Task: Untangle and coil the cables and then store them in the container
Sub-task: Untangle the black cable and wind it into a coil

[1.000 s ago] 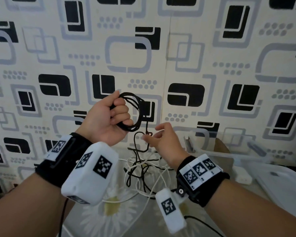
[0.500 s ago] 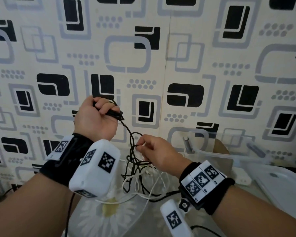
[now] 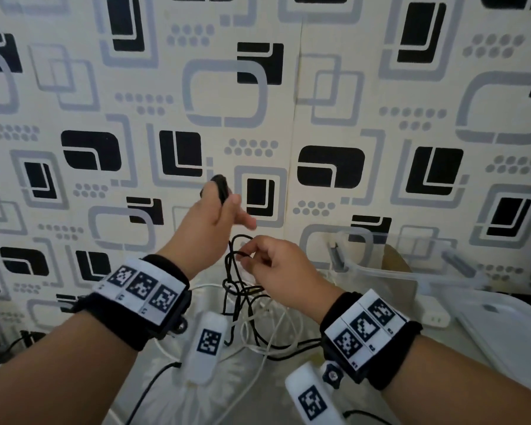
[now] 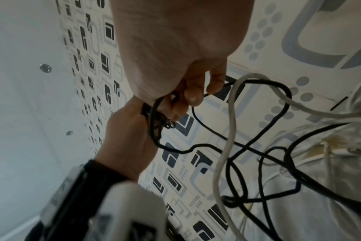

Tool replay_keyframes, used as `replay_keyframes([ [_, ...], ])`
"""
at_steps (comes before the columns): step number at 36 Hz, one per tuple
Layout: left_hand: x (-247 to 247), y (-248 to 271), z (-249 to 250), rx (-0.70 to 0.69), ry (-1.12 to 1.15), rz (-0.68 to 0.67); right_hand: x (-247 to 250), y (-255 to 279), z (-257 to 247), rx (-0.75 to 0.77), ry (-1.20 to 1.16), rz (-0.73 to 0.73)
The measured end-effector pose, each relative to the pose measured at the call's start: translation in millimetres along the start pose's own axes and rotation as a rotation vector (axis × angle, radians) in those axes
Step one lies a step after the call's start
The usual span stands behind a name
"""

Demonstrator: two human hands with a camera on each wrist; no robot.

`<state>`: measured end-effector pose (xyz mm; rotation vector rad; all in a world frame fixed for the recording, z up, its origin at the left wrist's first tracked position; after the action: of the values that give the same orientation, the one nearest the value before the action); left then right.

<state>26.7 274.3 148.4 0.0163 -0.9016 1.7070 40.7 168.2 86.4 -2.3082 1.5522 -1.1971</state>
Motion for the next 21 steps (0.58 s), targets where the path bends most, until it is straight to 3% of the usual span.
replay_keyframes([
  [6,-21,4,-2,-0.139,-0.478,-0.145,8,0,-2,-0.017,-0.033,0.011],
  [10,-26,2,-2,-0.202,-0.636,-0.189,4,3,14,-0.182,-0.347,0.039],
  [14,-24,2,-2,-0.206,-0.667,-0.210,-15,8,12,-0.297,-0.825,-0.101],
  [21,-14,4,1,-0.157,-0.496,-0.208,-20,12,0,-0.324,-1.130,-0.166],
])
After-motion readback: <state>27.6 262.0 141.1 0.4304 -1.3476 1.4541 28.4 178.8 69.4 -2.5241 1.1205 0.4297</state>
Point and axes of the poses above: each hand's wrist, its own y-axis away from the middle knuckle, its own x-axis out of the back of the hand, z = x × y, the point moved 10 cm from there along -y, towards the middle knuckle, and after that the axes turned 5 degrees about x, right-handed, at the moved point
